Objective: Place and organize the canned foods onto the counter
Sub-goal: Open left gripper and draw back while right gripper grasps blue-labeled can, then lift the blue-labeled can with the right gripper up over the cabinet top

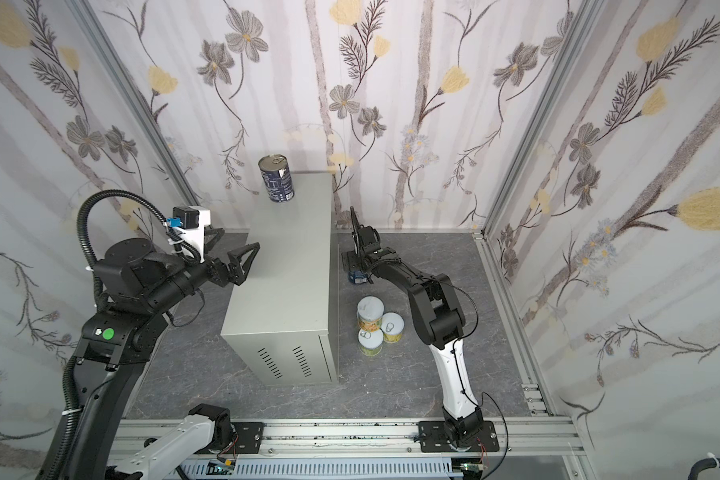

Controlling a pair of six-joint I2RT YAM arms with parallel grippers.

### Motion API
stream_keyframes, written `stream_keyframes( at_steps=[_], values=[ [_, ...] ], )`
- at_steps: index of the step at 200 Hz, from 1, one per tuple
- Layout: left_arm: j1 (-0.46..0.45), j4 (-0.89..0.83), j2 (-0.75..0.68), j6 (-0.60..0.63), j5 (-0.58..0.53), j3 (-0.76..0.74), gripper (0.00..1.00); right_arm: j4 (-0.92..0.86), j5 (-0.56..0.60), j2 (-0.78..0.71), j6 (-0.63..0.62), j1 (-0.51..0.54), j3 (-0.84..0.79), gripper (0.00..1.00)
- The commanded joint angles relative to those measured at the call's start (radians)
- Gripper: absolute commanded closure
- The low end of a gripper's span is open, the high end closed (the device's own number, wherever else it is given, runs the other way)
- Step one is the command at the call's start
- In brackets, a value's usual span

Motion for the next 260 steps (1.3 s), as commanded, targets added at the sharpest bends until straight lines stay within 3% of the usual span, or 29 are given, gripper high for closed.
stream_keyframes(
  at_steps=[1, 71, 126, 168, 232, 260],
  values=[
    [-0.001, 0.040, -0.002, 0.005, -0.006, 0.002, 0.00, 0.028, 0.012, 0.006, 0.017, 0.001, 0.012, 0.18],
    [-0.001, 0.047, 0.016, -0.005, 0.010, 0.004, 0.00, 0.037, 0.071, -0.162, -0.045, -0.001, -0.043, 0.42],
    [0.000, 0.053, 0.019, -0.012, 0.028, 0.005, 0.00, -0.013, 0.036, -0.388, -0.152, -0.007, -0.064, 0.47],
    [-0.001, 0.049, 0.016, 0.008, 0.076, 0.008, 0.00, -0.129, -0.195, -0.535, -0.246, -0.019, 0.024, 0.46],
    [-0.001, 0.085, 0.013, -0.029, 0.130, -0.016, 0.00, -0.381, -0.524, -0.562, -0.304, -0.023, 0.341, 0.46],
    [-0.001, 0.091, 0.000, -0.031, 0.136, -0.022, 0.00, -0.422, -0.692, -0.557, -0.310, -0.018, 0.401, 0.45]
  ],
)
